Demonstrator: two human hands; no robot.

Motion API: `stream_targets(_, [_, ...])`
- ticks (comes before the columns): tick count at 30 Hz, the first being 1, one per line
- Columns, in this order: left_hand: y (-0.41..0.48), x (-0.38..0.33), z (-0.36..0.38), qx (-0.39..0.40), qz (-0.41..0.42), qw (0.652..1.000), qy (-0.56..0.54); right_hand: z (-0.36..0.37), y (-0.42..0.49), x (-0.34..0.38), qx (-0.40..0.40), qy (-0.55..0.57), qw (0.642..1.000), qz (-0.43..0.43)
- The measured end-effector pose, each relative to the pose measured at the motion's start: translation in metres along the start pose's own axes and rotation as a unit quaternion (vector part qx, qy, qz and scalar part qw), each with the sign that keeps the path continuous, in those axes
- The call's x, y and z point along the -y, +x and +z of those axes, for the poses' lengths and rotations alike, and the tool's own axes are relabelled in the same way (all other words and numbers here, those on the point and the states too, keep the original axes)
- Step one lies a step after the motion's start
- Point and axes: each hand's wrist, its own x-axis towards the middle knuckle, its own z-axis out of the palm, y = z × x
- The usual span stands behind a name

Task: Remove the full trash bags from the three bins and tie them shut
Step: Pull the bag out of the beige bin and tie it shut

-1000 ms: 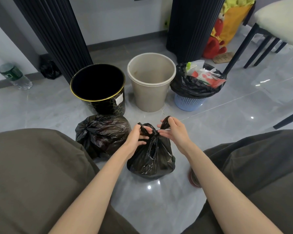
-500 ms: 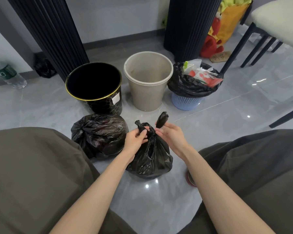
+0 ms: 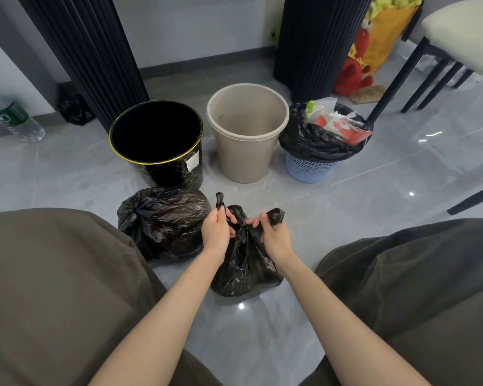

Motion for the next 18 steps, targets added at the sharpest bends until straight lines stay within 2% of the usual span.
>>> stream_targets(5, [0.000,-0.001,-0.001,-0.061,-0.020,0.998,-0.003,0.004,0.001,0.000,-0.007,0.001,0.999,0.037])
stream_targets(11, [0.000,-0.001,-0.005,-0.095,-0.082,0.991,-0.047,0.008,0.001,0.000,-0.025,0.018,0.998,0.057])
stream_targets(13, [-0.001,-0.001,-0.009,-0.071,-0.043,0.996,-0.015,0.007,-0.001,0.003,-0.024,0.029,0.997,0.064])
stream_targets(15, [-0.004,-0.003,-0.014,-0.012,0.042,0.999,0.032,0.001,-0.001,0.008,-0.024,0.024,0.998,0.044])
stream_targets(18, [-0.004,-0.014,-0.018,0.086,0.147,0.974,0.151,-0.011,0.005,0.013,-0.033,-0.072,0.997,-0.012])
